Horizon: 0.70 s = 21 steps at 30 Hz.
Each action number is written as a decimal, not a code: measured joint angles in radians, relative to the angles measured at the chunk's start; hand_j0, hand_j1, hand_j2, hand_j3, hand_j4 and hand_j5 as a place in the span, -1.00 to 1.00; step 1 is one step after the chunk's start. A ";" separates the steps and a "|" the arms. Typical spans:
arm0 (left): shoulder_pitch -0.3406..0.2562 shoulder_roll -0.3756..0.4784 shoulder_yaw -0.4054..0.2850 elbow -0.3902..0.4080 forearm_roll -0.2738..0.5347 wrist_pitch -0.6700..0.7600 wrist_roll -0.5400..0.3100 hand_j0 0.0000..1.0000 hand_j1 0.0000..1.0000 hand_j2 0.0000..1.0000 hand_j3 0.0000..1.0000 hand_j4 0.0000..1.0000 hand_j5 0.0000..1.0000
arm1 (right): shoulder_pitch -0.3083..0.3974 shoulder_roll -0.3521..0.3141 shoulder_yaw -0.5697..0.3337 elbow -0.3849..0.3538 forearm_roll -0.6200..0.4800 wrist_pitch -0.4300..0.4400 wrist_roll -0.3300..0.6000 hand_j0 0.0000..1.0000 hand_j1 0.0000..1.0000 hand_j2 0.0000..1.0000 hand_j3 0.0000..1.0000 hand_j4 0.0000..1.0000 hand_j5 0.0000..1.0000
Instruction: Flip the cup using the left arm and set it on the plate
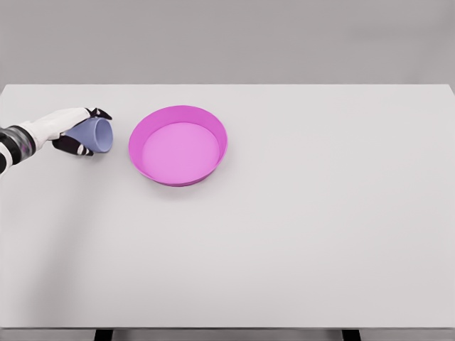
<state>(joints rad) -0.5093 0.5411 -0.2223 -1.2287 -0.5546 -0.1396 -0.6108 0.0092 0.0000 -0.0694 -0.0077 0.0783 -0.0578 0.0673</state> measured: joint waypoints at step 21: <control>-0.008 0.012 0.073 -0.005 0.421 -0.212 -0.001 0.28 0.28 0.28 0.28 0.28 0.28 | 0.000 0.000 0.000 0.000 0.000 0.000 0.000 1.00 1.00 1.00 1.00 1.00 1.00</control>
<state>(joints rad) -0.5170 0.5528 -0.1489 -1.2339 -0.1338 -0.3512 -0.6115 0.0092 0.0000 -0.0695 -0.0077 0.0783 -0.0579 0.0673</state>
